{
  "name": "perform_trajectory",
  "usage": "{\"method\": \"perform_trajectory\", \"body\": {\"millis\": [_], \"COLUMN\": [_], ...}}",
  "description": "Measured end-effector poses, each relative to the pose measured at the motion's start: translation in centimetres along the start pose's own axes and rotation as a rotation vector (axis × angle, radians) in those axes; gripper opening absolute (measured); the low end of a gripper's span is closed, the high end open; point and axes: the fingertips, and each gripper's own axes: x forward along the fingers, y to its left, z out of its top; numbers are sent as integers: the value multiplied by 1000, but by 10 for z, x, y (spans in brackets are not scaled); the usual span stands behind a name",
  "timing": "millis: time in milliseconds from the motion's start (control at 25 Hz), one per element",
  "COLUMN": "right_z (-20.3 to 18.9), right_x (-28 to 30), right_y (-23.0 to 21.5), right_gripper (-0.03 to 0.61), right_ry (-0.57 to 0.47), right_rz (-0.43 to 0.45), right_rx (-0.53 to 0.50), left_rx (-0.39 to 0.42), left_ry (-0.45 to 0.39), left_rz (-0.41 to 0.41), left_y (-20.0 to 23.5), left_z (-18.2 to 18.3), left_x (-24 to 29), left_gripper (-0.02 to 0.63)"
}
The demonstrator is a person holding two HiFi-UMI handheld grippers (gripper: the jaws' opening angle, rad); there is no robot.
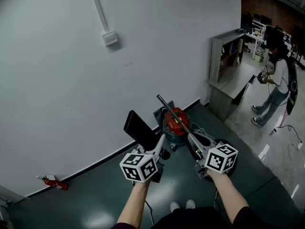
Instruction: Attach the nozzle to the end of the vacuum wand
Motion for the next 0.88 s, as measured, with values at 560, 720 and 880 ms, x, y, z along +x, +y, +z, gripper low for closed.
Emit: {"method": "perform_trajectory", "body": {"millis": [560,720,880], "right_z": [-12,-10,-14], "right_x": [33,48,65], "right_y": [-14,-26,-37], "right_gripper": [18,18,18], "right_ry": [-25,-35,-21], "right_rz": [-37,-50,-43], "right_rx": [56,84,100], "left_rx": [-21,-37,-55], "left_ry": [17,21,36], "left_rz": [-39,-44,-40], "left_y": [46,64,81], "left_z": [2,7,4], "left_x": [16,28,42], "left_gripper": [60,60,60]}}
